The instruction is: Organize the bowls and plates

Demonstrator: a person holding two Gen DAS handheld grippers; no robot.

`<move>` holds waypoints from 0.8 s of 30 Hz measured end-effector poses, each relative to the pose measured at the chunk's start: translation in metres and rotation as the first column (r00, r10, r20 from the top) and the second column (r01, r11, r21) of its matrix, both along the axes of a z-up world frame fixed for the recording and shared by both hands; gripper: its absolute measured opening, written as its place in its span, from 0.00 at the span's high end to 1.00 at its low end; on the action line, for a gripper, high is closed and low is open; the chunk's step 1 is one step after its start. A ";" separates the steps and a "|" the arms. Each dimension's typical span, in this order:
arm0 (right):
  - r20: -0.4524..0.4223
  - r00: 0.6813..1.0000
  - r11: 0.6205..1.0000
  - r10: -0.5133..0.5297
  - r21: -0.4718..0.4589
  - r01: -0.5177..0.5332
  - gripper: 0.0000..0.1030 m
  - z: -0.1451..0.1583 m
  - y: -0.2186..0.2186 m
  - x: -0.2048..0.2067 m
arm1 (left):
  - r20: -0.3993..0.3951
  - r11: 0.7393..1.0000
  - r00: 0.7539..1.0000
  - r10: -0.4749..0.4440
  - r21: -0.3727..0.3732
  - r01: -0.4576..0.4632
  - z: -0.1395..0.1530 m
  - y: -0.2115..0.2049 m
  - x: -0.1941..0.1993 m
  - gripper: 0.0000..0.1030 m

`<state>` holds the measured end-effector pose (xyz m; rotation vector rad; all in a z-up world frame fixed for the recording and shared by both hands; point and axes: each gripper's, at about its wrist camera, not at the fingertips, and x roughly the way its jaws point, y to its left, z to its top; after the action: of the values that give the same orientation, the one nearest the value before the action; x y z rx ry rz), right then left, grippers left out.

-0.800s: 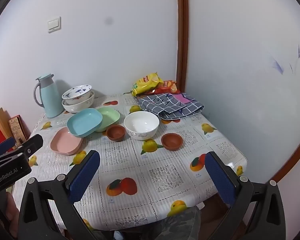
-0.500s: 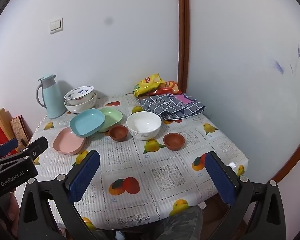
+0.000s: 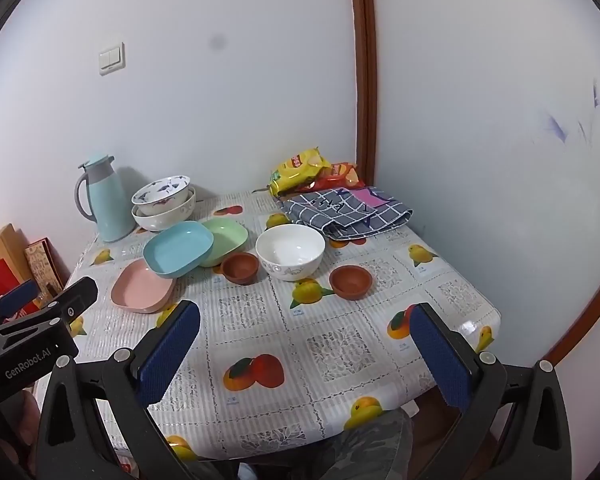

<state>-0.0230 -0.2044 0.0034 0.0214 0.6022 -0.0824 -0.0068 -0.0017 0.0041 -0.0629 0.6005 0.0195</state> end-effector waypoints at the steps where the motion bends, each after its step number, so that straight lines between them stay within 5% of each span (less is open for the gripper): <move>1: 0.000 1.000 1.000 0.000 0.001 0.000 0.00 0.001 0.000 0.000 | -0.001 1.000 1.000 -0.001 0.001 0.001 0.000 0.000 0.000 0.00; 24: 0.009 1.000 1.000 0.003 0.013 -0.003 0.00 0.002 -0.001 -0.003 | 0.003 1.000 1.000 -0.001 0.004 0.001 -0.001 -0.003 -0.003 0.00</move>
<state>-0.0265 -0.2053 0.0056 0.0337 0.5941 -0.0757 -0.0099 -0.0046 0.0031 -0.0588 0.5980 0.0199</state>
